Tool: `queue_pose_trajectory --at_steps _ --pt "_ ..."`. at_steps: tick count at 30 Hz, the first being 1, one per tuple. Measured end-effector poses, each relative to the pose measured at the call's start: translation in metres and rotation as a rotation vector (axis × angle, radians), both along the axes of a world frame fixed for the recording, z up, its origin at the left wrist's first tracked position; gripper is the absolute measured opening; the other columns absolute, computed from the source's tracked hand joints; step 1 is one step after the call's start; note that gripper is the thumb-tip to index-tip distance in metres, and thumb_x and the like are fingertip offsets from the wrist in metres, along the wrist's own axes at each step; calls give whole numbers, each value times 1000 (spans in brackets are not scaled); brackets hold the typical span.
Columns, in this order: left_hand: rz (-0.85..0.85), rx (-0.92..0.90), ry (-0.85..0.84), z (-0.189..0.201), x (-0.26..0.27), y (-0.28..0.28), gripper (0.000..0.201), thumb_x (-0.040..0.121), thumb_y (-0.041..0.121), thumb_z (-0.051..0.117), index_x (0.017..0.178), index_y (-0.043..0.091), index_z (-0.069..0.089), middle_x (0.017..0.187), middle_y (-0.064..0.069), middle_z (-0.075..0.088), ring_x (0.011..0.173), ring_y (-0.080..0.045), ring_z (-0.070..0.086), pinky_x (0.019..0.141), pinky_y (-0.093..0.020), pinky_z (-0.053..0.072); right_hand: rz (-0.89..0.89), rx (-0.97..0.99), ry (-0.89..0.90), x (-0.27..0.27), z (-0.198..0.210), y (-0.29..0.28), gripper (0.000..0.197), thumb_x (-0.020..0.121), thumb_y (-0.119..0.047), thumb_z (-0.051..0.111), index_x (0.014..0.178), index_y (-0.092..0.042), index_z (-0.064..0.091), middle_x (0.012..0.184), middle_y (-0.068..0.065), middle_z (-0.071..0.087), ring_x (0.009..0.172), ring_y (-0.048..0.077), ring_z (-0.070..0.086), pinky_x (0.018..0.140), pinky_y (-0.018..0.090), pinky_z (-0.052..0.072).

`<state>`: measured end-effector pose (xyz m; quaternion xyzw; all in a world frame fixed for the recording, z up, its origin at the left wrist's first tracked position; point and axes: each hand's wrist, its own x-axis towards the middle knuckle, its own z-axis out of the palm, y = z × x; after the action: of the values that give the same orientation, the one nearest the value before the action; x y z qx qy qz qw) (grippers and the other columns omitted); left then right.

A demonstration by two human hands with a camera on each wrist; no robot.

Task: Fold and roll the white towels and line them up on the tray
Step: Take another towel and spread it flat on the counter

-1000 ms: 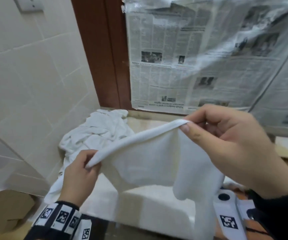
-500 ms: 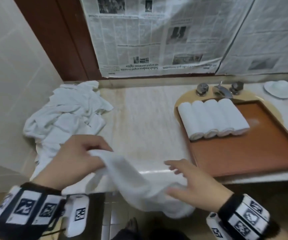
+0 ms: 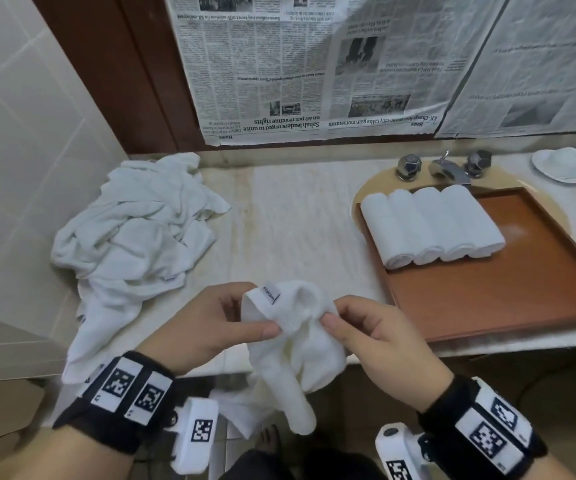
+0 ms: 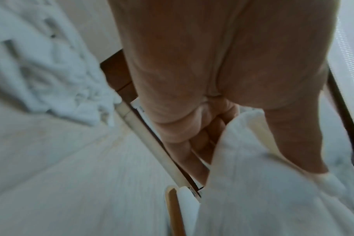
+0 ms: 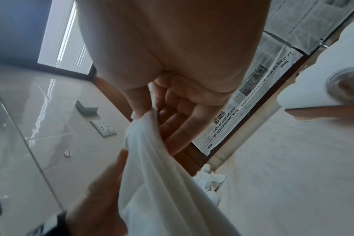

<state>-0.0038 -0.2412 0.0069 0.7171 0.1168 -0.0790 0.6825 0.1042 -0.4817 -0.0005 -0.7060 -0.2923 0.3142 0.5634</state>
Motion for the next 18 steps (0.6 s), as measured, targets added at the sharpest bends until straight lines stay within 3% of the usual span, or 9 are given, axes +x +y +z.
queue_pose_trajectory --at_steps 3,5,7,8,11,13,15,18 --pt "190 -201 -46 -24 -4 -10 42 92 33 75 112 -4 70 112 -34 67 103 -37 63 93 -50 47 -43 22 87 4 2 3 24 102 -27 57 96 -8 71 88 9 73 80 25 70 72 34 55" --pt "312 -203 -64 -32 -2 -17 55 95 45 70 110 -7 67 111 -42 61 96 -35 61 88 -51 44 -52 -39 82 6 -1 5 24 103 -30 57 94 -13 72 88 8 73 79 26 69 70 40 54" --pt "382 22 -99 -29 3 -24 63 94 59 66 93 -5 65 89 -35 61 78 -26 57 75 -41 43 -28 -158 -6 9 -11 5 18 102 -35 60 98 -23 72 92 4 74 87 30 69 80 50 55" --pt "381 186 -117 -24 5 -28 63 96 59 63 81 -1 60 77 -28 56 69 -22 52 68 -35 40 -28 -217 -20 10 -16 4 9 99 -31 63 105 -31 71 97 0 73 92 25 70 86 48 57" --pt "230 640 -180 -6 12 -38 51 101 52 56 67 14 56 59 -5 49 55 -8 49 57 -26 38 -90 -213 -67 7 -15 -2 65 77 -16 66 132 -48 51 120 -19 65 113 2 62 95 29 53" --pt "98 866 -241 0 19 -41 45 103 52 51 69 24 60 58 6 55 60 -9 56 60 -27 44 -103 -112 -186 3 -4 -7 75 72 -21 67 140 -44 45 131 -23 57 123 0 55 100 24 47" --pt "24 986 -282 1 25 -42 44 103 51 49 66 27 55 54 9 51 57 -10 54 58 -31 44 -68 -92 -391 -1 4 -11 70 76 -30 73 141 -39 46 134 -22 53 126 3 53 101 20 44" --pt "1 1042 -310 3 33 -45 45 101 53 45 70 26 59 57 9 54 59 -10 55 58 -33 45 -82 -148 -667 -4 6 -11 53 83 -45 74 131 -29 57 121 -20 58 113 1 58 93 13 45"
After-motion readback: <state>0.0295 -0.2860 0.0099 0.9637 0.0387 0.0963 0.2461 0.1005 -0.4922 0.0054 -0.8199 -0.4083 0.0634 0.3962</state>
